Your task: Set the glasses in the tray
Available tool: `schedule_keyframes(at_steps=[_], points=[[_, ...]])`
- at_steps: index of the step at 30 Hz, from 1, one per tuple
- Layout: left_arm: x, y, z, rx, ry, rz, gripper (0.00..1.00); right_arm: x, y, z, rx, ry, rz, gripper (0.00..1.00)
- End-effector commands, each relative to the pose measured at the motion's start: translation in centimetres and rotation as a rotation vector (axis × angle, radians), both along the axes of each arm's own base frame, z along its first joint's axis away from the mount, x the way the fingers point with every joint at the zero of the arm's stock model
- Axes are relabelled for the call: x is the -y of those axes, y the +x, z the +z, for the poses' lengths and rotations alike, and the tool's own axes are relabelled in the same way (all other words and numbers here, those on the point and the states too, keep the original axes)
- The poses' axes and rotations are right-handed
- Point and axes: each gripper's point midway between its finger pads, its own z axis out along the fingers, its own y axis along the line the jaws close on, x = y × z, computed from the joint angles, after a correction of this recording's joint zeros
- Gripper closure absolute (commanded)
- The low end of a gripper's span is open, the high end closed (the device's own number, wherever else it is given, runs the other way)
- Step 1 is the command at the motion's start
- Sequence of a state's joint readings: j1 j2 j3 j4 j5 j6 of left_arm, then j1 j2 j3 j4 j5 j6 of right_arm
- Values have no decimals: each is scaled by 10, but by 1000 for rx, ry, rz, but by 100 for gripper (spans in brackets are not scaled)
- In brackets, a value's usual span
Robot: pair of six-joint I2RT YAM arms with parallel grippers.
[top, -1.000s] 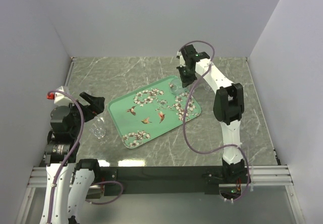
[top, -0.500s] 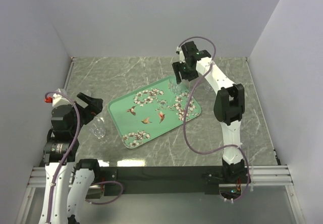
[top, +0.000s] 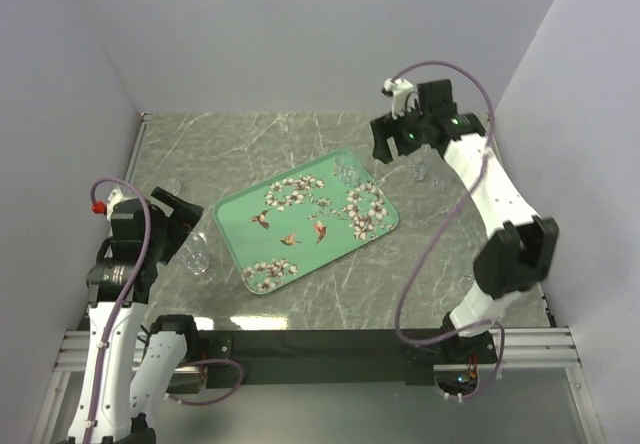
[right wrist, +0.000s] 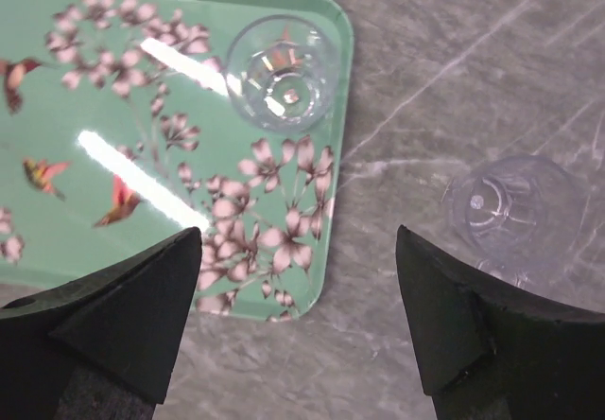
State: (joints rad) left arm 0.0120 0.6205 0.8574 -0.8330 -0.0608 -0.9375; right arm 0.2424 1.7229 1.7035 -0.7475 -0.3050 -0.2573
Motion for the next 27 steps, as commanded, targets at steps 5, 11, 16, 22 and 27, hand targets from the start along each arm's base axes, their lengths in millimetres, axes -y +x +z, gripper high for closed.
schedule_keyframes(at_steps=[5, 11, 16, 22, 27], points=[[-8, -8, -19, -132, -45, 105, 1, -15, -53, 20, 189, 104, 271, 10], [-11, -12, -38, -228, -43, 140, 1, -16, -84, 17, 214, 139, 327, 11], [-14, -17, -47, -274, -44, 166, 1, -18, -98, 10, 190, 166, 335, 12], [-17, -22, -62, -378, -39, 202, 1, -18, -107, -2, 155, 179, 333, 12], [-23, -28, -74, -475, -8, 239, 1, -17, -111, -7, 140, 187, 325, 12]])
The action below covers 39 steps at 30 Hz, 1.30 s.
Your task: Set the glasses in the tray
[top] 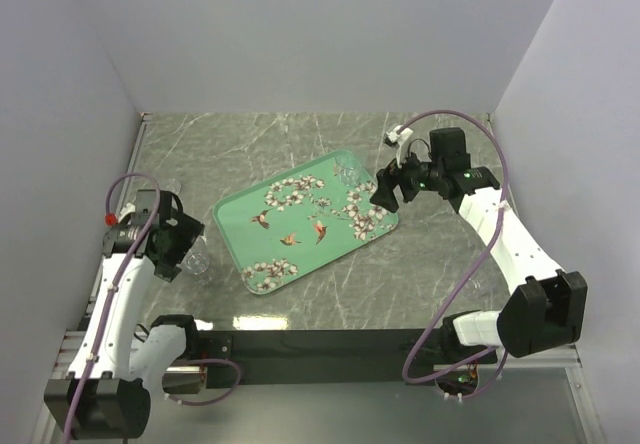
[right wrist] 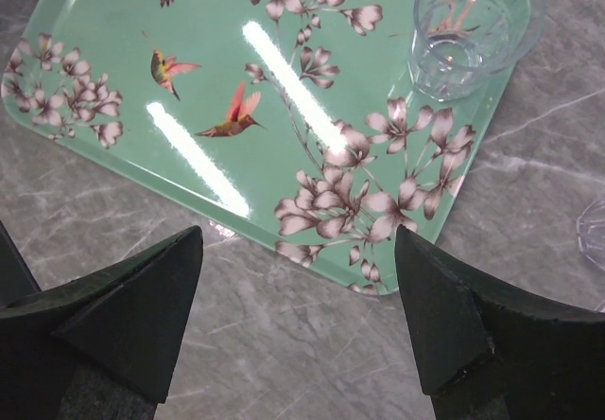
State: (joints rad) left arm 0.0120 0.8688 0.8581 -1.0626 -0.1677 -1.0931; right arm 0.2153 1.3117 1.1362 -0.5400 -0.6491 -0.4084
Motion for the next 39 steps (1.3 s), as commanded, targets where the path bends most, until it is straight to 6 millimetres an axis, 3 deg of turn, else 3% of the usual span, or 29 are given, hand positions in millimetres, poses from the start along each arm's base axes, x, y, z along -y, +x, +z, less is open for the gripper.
schedule_keyframes(at_steps=[1, 5, 13, 19, 23, 30, 31, 32, 37, 39], points=[[-9, -3, 5, -31, 33, 50, 1, -2, -2, 15, 55, 34, 6, 12], [-12, 0, 2, -58, 47, 59, 3, -1, -4, 13, 56, 30, 1, 12], [-6, 38, 12, -23, 39, -28, 6, 2, -9, 6, 52, 19, 3, 12], [-3, 57, 5, -51, 41, -76, 16, 2, -11, 3, 41, 26, -4, 12], [-5, 62, -11, -119, 55, -94, 33, 2, -12, 2, 45, 21, -3, 12], [-5, 70, -26, -178, 115, -133, 51, 4, -11, 1, 43, 22, -9, 12], [-4, 71, -29, -187, 120, -143, 56, 4, -11, 1, 42, 22, -9, 12], [-4, 70, -35, -209, 126, -152, 68, 4, -11, 1, 41, 23, -12, 12], [-3, 69, -48, -268, 178, -197, 83, 6, -10, 1, 42, 23, -17, 12], [-1, 68, -53, -290, 191, -216, 95, 8, -11, 1, 40, 25, -20, 12]])
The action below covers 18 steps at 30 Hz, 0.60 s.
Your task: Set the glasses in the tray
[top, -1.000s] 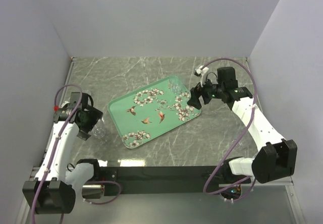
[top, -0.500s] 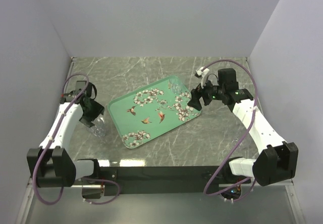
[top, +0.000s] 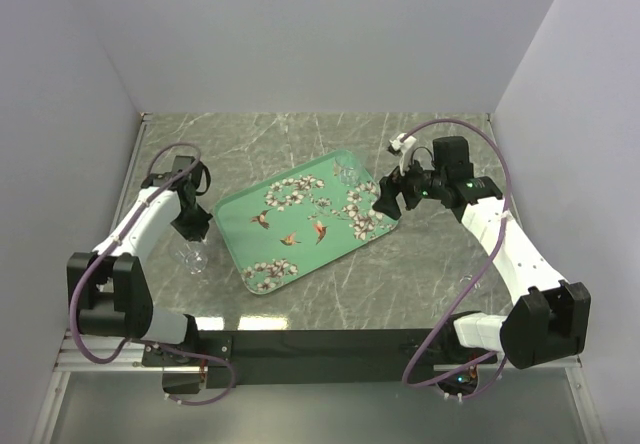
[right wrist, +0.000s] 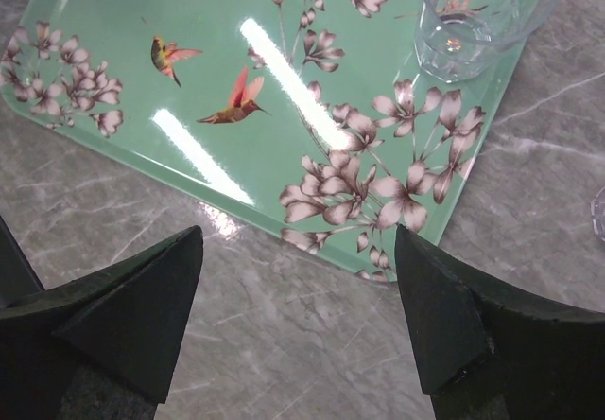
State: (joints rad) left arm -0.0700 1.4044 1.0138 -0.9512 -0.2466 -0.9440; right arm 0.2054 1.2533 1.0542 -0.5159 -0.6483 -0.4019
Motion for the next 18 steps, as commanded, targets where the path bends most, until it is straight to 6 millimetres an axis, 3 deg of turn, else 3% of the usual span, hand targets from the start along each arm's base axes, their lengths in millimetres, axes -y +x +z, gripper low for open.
schedule_keyframes(at_steps=[1, 6, 15, 18], points=[[-4, 7, 4, 2, 68, -40, 100, 2, 2, 11, 43, 22, -10, 12], [-3, 17, 29, 55, 139, -113, 100, 4, 2, 12, 42, 23, -13, 12], [53, 60, 93, 376, -10, -438, 100, 7, 4, 14, 37, 24, -21, 12], [67, 66, 103, 421, -51, -498, 100, 9, 4, 15, 41, 23, -26, 12]])
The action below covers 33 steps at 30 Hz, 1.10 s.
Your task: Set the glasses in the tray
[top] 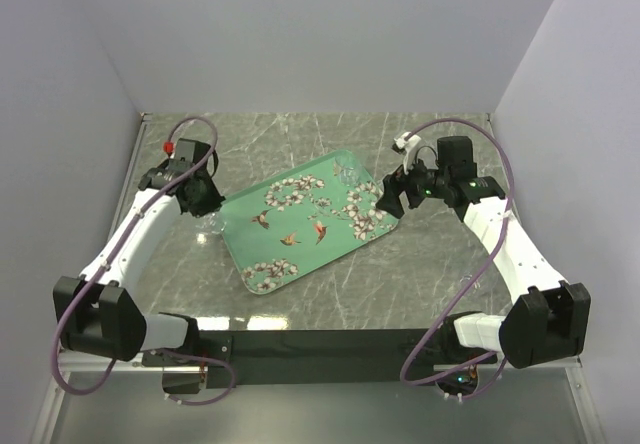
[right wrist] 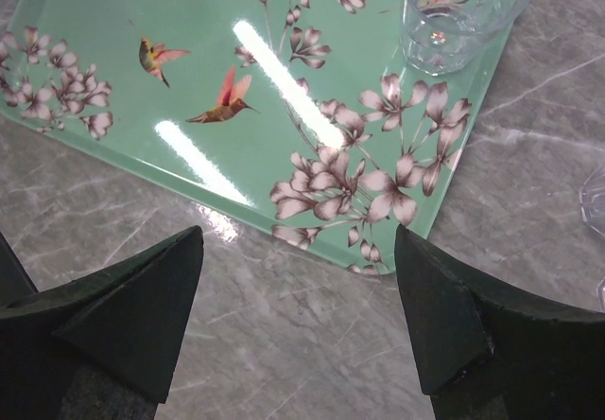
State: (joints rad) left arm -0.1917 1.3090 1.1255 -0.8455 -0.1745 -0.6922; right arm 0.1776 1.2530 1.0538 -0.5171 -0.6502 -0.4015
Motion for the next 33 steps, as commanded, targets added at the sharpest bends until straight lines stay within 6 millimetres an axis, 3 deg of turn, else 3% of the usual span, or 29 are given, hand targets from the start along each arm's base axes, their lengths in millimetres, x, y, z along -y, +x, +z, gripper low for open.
schedule_keyframes(at_steps=[1, 6, 13, 33], points=[[29, 30, 43, 172, -81, -153, 100, 2, 1, 16, 46, 22, -2, 12], [58, 46, 41, 172, -114, -260, 100, 6, 3, 15, 44, 24, -17, 12], [102, 74, 56, 205, -115, -378, 100, 14, 3, 11, 38, 22, -42, 12], [198, 143, 38, 192, -214, -489, 100, 34, 2, 1, 25, 24, -110, 12]])
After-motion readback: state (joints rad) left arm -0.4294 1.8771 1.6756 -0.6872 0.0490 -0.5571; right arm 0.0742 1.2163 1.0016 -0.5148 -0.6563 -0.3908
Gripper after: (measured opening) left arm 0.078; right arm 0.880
